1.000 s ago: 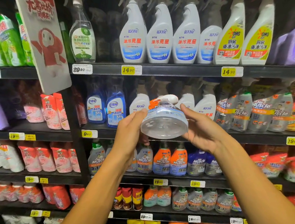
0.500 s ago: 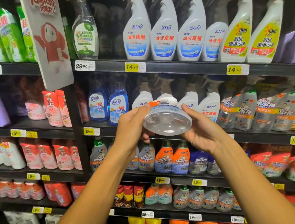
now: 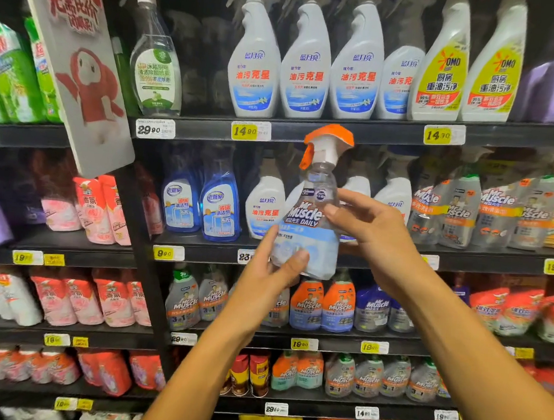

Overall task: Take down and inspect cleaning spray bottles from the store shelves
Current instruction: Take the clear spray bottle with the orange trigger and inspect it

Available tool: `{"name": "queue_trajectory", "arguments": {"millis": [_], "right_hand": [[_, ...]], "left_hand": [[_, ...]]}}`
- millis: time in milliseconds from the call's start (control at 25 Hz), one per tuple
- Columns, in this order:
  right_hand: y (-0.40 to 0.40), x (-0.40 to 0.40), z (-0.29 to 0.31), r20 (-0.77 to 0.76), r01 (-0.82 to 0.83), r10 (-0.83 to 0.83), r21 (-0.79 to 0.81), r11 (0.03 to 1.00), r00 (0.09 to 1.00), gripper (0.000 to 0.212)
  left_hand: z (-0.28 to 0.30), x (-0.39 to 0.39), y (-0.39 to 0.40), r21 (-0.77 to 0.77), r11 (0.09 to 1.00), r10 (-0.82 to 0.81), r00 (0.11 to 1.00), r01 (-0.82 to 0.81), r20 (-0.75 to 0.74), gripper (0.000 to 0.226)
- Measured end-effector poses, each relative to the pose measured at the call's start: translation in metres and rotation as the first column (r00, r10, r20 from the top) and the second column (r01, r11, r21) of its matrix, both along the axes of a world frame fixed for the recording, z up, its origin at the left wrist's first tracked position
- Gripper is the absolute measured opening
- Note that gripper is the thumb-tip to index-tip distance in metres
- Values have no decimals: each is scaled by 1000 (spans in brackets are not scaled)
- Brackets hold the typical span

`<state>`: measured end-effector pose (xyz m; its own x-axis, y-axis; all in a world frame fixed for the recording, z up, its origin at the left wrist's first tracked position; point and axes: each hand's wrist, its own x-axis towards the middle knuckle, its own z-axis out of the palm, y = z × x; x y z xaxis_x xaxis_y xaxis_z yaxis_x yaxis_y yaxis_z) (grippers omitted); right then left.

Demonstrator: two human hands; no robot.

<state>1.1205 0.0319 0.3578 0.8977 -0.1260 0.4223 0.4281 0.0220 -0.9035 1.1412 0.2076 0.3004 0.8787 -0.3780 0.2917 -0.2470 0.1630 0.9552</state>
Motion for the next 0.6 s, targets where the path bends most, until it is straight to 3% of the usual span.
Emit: {"name": "queue_trajectory", "arguments": {"millis": [160, 240, 400, 600], "right_hand": [[8, -2, 1, 67, 32, -24, -106, 994, 997, 26], [6, -2, 3, 75, 82, -68, -210, 974, 995, 23], [12, 5, 2, 23, 24, -18, -261, 965, 1000, 28], [7, 8, -3, -46, -167, 161, -171, 971, 986, 33]], "left_hand": [[-13, 8, -8, -156, 985, -77, 996, 69, -42, 86], [-20, 12, -4, -295, 938, -220, 971, 183, -98, 89], [-40, 13, -6, -500, 796, -457, 880, 343, -125, 71], [-51, 23, -4, -406, 835, -442, 892, 370, -97, 89]]}}
